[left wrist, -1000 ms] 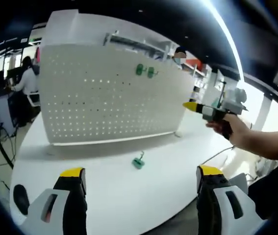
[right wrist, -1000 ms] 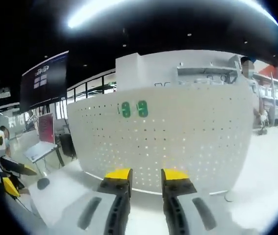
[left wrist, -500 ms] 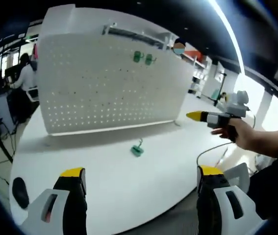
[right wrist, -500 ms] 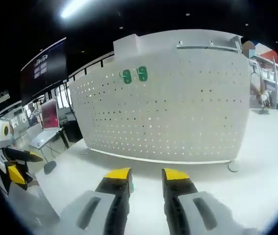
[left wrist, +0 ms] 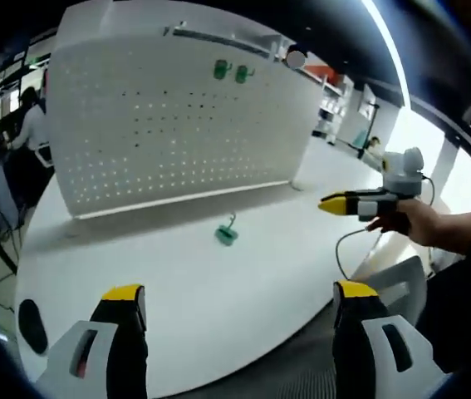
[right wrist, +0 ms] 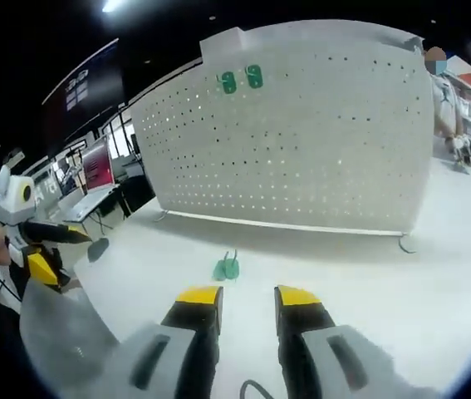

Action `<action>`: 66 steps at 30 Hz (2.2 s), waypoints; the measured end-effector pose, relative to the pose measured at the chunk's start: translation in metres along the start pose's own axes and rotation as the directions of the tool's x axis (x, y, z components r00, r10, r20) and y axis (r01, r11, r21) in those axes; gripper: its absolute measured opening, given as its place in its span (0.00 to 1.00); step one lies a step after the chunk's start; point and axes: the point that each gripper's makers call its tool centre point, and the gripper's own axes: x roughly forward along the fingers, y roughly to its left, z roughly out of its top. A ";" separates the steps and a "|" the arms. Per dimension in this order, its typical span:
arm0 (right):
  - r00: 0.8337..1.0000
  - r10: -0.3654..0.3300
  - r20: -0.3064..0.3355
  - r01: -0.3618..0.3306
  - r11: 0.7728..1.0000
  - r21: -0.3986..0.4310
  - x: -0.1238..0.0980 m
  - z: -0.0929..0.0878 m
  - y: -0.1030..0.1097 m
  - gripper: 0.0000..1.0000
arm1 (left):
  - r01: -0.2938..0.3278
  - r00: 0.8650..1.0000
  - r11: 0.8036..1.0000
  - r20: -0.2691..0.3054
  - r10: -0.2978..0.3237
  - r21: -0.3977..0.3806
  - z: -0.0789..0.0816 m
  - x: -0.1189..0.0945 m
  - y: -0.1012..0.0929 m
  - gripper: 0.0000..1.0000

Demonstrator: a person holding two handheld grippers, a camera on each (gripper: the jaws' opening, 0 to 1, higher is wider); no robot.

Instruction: Insert the hook assembly into the mounting plate slot until the hook locks in place.

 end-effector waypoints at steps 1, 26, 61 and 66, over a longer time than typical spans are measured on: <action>1.000 0.005 -0.017 -0.005 1.000 0.009 0.002 -0.004 0.002 0.23 | -0.001 1.000 1.000 -0.003 0.001 -0.002 -0.001 0.000 0.000 0.95; 0.965 0.143 -0.219 -0.135 0.990 0.050 0.098 -0.031 0.020 0.19 | -0.035 0.998 0.996 -0.062 0.030 -0.082 -0.018 0.004 0.027 0.92; 0.935 0.205 -0.290 -0.142 0.964 0.224 0.184 -0.021 0.015 0.02 | -0.061 0.995 0.987 -0.089 0.048 -0.150 -0.026 0.008 0.046 0.91; 0.943 0.192 -0.272 -0.138 0.969 0.205 0.181 -0.018 0.015 0.01 | -0.056 0.995 0.988 -0.084 0.044 -0.147 -0.023 0.009 0.045 0.91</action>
